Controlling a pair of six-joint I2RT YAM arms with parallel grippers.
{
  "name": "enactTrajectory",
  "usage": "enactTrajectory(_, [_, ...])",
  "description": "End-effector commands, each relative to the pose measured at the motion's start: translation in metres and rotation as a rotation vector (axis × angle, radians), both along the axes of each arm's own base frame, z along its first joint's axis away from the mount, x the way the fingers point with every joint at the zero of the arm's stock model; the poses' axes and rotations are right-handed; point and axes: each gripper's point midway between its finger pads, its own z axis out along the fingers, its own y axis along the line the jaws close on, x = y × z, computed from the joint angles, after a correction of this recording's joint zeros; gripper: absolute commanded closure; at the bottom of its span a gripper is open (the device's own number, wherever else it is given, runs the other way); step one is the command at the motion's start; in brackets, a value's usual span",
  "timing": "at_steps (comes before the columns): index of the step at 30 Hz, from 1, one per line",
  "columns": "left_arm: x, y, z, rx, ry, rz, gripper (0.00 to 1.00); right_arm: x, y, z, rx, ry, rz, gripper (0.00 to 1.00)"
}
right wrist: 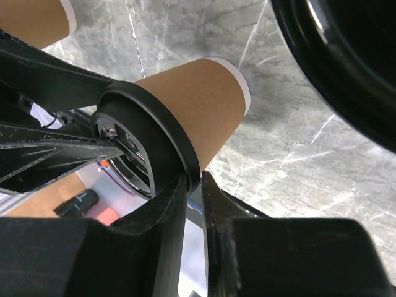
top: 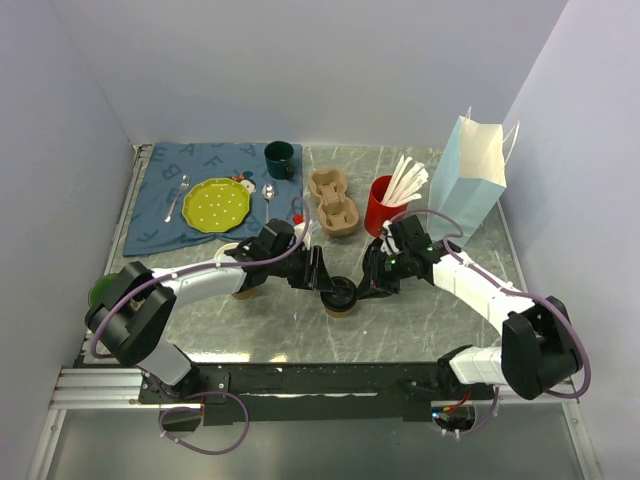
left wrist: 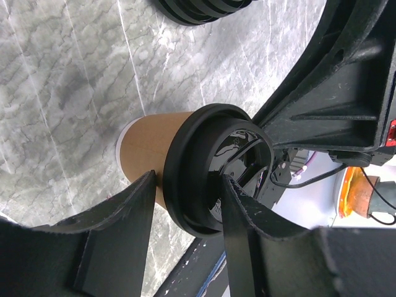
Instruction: Pack the takeout coffee
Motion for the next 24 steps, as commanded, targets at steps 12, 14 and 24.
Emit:
enactTrajectory(12, [-0.017,0.046,-0.055,0.333,0.112,0.020,0.49,0.019,-0.006,0.055,-0.069,-0.223,0.028,0.57])
enactTrajectory(14, [-0.012,0.040,-0.047,0.316,0.096,0.005,0.48,0.018,0.000,0.065,-0.025,-0.232,0.055,0.52])
enactTrajectory(24, [0.004,0.015,0.002,0.216,0.053,-0.039,0.42,0.025,0.012,0.053,-0.007,-0.206,0.143,0.47])
